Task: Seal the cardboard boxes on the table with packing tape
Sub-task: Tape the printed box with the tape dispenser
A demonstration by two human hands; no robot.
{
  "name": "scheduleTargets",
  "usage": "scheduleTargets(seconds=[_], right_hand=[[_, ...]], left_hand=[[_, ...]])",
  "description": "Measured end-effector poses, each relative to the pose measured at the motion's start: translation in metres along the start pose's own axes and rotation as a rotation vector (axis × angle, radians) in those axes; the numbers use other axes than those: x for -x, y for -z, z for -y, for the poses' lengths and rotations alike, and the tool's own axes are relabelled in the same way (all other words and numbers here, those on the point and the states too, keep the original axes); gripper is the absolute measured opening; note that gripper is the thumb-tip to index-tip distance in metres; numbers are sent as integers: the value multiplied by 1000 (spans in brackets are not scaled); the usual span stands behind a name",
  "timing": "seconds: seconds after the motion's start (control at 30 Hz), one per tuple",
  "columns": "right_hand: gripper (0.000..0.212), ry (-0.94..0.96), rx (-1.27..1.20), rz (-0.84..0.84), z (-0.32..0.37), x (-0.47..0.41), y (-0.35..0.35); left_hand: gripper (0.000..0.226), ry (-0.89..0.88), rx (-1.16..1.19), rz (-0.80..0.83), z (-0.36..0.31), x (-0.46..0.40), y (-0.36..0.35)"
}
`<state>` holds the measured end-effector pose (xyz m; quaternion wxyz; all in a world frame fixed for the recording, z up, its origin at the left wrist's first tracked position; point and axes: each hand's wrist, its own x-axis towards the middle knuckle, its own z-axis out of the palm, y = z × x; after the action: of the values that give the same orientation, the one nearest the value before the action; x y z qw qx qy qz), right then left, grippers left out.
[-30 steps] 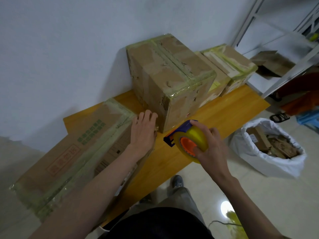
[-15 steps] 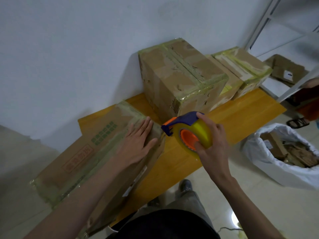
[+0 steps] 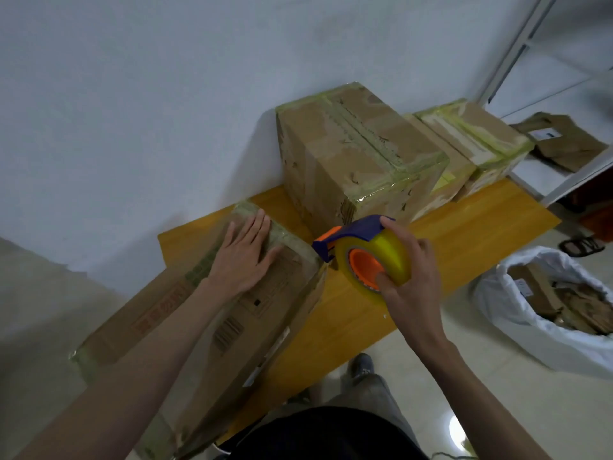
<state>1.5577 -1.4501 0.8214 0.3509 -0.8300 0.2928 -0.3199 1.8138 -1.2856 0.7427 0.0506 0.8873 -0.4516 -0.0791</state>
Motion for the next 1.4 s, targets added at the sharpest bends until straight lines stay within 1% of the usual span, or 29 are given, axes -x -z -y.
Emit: scheduleTargets(seconds=[0.1,0.17,0.27,0.37,0.47,0.57,0.63,0.77,0.83,0.9,0.97,1.0,1.03,1.07,1.1,1.17,1.2,1.27,1.33,1.4], right_hand=[[88,-21,-9,-7,0,-3,0],[87,-39,-20,-6,-1,-5,-1],[82,-47,-25,-17,0,-8,0],[84,-54,-19,-17,1,-8,1],[85,-70,4,-13,-2,-8,1],[83,-83,3,-14,-4,-7,1],[83,-101,-1,-16,-5,-7,2],[83,-127,-9,-21,-7,-6,4],[82,-140,-25,-30,-8,-7,5],[79,-141,-34,-44,-7,-8,4],[81,-140,-39,-45,-6,-9,4],[82,-141,-40,-42,-6,-10,4],[83,-142,-41,-41,-5,-10,4],[83,-141,-45,-42,-4,-11,5],[81,-137,-50,-43,-3,-11,5],[76,-129,-63,-45,-2,-12,6],[76,-132,-70,-44,-2,-12,6],[81,-143,-80,-44,-2,-12,8],[85,-150,-85,-48,-2,-11,10],[87,-148,-87,-59,-3,-10,12]], left_hand=[[77,-9,-18,-34,4,-4,5],[71,-24,-21,-82,14,-11,12],[62,-23,4,-107,33,-26,18],[45,-58,48,-96,54,-45,23],[24,-80,217,-68,64,-64,28],[13,46,457,8,64,-75,33],[8,106,519,35,66,-80,33],[16,217,545,65,68,-81,36],[23,263,551,48,63,-80,35],[36,303,433,60,53,-76,34],[49,335,203,68,45,-72,29],[51,315,95,46,41,-69,25],[50,254,16,5,37,-66,21],[48,154,-7,-45,33,-64,17],[44,36,17,-83,28,-62,15],[32,-147,176,-74,19,-59,13],[29,-185,271,-39,15,-58,13],[38,-218,391,7,8,-56,12],[46,-225,440,-8,0,-55,8],[41,-232,465,-36,-6,-53,4]])
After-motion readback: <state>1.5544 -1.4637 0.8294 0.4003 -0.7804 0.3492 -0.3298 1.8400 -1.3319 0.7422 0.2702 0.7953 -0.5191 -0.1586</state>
